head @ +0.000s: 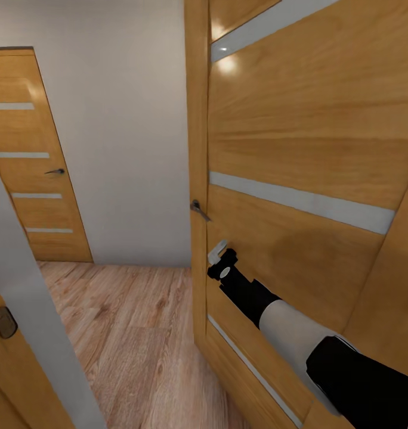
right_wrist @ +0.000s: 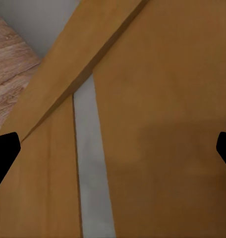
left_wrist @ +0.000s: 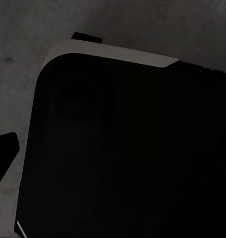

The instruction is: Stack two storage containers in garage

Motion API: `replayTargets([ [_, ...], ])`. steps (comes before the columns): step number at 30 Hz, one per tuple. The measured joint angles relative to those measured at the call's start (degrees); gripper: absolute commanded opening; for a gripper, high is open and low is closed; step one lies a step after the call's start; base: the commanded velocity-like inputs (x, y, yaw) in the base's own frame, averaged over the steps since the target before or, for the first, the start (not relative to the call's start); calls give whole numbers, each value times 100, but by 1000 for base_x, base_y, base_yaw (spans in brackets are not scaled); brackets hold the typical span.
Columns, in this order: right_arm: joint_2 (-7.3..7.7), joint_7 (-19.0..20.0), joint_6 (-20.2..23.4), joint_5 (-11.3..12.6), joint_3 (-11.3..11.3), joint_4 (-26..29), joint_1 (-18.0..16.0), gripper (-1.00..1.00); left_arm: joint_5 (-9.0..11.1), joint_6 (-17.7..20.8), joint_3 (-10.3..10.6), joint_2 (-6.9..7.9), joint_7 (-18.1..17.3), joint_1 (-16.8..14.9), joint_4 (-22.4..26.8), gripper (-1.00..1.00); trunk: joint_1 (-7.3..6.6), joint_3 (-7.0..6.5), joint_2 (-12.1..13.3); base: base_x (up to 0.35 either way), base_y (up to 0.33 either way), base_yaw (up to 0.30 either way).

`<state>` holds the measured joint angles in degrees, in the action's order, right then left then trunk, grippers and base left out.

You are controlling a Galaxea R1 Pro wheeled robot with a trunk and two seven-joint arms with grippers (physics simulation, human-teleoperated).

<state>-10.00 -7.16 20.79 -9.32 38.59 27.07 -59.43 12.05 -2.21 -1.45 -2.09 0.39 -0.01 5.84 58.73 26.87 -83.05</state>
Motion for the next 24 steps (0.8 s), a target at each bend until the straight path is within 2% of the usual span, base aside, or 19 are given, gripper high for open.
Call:
replayTargets([
  [5, 0, -19, -3, 33, -5, -3, 1, 100, 5, 4, 4, 9, 0, 0, -10, 100, -2, 0, 0, 171, -1, 0],
  [22, 0, -48, -22, -1, -23, -77, 0, 100, 10, 4, 5, 9, 0, 0, -26, 100, -3, 0, 0, 310, 0, 0],
  [24, 0, -50, -65, -8, -34, -86, 0, 100, 10, 2, 5, 7, 0, 1, -26, 100, -1, 0, 0, 123, 0, 0],
])
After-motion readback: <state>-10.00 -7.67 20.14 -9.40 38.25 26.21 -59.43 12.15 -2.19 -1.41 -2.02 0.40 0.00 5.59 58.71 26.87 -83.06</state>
